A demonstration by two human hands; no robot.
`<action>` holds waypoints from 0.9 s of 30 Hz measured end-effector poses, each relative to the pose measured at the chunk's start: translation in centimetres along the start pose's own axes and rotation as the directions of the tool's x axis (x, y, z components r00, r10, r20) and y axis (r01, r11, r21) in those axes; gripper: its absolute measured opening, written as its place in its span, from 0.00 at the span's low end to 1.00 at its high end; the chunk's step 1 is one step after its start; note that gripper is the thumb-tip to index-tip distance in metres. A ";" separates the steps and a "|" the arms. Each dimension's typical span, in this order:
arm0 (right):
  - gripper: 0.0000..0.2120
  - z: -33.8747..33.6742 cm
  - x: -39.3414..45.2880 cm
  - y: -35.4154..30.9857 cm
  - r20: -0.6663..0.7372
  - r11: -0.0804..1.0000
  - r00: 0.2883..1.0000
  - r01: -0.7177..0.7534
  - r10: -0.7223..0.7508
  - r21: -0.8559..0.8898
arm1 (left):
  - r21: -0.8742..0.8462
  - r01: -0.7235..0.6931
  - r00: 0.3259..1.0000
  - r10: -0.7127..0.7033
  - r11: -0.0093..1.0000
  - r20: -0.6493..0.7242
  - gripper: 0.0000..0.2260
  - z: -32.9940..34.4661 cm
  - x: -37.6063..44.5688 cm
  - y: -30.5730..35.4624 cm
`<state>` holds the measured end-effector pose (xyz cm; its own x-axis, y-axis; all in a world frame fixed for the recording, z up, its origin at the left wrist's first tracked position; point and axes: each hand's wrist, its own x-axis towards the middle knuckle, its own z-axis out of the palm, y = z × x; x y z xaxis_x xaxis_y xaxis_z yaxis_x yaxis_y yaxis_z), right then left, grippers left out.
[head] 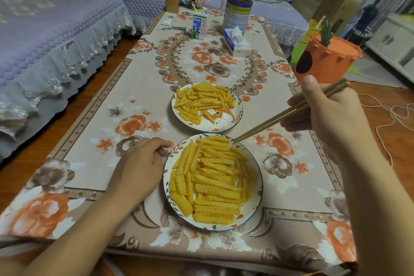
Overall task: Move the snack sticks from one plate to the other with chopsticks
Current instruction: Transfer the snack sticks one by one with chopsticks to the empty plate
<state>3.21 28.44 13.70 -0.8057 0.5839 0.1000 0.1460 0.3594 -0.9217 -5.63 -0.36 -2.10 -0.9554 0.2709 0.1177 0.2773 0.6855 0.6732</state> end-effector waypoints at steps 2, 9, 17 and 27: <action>0.22 0.0 0.3 0.2 -0.073 0.996 0.997 0.025 -0.019 0.088 | 0.000 -0.001 1.000 0.001 1.000 -0.002 0.19 0.0 0.0 0.0; 0.17 5.2 0.9 4.2 -0.050 0.979 0.997 0.059 -0.050 0.196 | 0.005 0.017 1.000 -0.017 1.000 0.001 0.19 0.1 -0.1 0.2; 0.21 6.7 1.0 4.6 -0.044 0.976 0.996 0.081 -0.073 0.203 | 0.014 0.011 1.000 -0.011 1.000 0.024 0.19 -0.3 -0.2 0.2; 0.23 1.9 -0.9 -0.1 0.220 0.959 0.966 0.069 -0.132 0.275 | 0.025 0.031 0.999 -0.032 0.999 0.044 0.19 -0.6 -0.4 0.5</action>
<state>2.80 26.52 12.98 -0.9243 0.3566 0.1362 -0.0730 0.1850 -0.9800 -5.18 -0.52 -1.41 -0.9585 0.2779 0.0641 0.2498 0.7100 0.6584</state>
